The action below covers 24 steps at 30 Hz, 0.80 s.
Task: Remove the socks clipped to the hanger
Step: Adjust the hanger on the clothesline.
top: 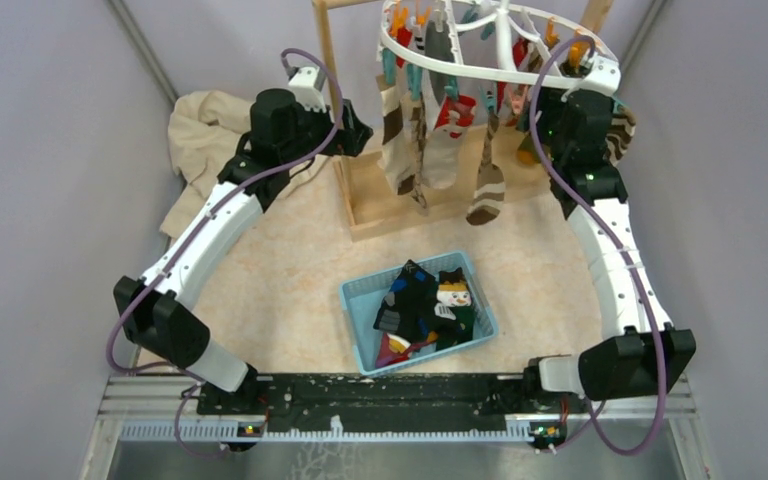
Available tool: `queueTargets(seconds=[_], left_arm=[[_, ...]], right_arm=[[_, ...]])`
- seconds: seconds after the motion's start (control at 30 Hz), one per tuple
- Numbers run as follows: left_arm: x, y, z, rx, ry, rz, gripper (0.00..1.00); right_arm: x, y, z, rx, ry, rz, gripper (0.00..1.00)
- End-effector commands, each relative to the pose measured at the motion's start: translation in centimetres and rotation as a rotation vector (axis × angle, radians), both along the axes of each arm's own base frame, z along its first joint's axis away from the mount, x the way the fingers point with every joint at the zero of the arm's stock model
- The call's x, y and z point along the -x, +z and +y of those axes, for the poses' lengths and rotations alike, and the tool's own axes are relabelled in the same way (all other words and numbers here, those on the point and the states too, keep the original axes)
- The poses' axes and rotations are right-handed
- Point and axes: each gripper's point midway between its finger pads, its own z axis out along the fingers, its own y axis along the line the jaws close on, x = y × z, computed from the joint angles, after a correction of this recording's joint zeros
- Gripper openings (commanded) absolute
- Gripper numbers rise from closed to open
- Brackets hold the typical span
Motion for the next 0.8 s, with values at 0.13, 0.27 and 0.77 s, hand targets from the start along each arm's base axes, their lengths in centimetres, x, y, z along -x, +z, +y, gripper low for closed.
queueTargets(seconds=[0.13, 0.27, 0.77], left_arm=[[2.0, 4.5, -1.1, 0.075, -0.121, -0.109, 0.97], [4.3, 7.1, -0.9, 0.121, -0.162, -0.150, 0.97], [9.4, 11.1, -7.2, 0.154, -0.251, -0.188, 0.95]], right_arm=[[-1.4, 2.7, -3.5, -0.062, -0.081, -0.037, 0.70], [0.0, 3.9, -2.3, -0.089, -0.020, -0.080, 0.70], [6.4, 1.3, 3.6, -0.179, 0.223, -0.012, 0.71]])
